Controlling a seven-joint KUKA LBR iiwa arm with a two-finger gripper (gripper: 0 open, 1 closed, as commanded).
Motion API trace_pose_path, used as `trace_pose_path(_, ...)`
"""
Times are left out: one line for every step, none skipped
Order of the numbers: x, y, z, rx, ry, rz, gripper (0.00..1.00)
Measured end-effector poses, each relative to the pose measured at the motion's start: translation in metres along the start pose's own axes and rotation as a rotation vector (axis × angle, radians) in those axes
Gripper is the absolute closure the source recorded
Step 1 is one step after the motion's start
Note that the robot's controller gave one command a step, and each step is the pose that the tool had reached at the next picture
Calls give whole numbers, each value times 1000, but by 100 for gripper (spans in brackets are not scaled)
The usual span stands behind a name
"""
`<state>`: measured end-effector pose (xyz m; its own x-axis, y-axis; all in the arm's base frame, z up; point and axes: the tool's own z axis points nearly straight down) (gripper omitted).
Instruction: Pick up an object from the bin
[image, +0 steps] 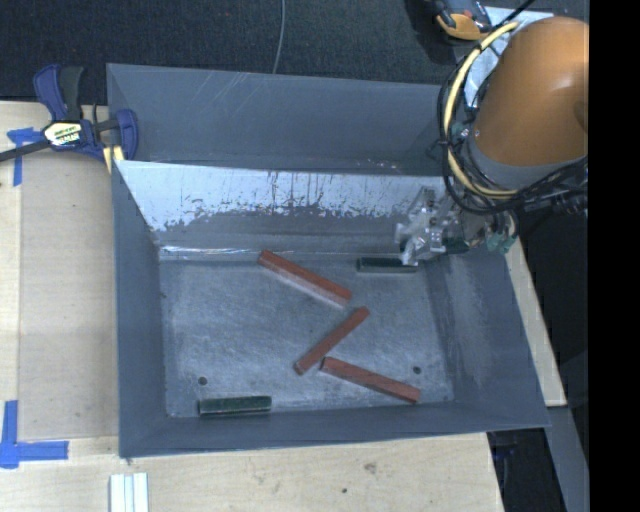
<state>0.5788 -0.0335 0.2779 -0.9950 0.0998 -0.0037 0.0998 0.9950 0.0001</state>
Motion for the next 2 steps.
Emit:
trace_pose_path(0,0,0,0,0,0,100)
trace_pose_path(4,-8,50,-1,-5,66,100)
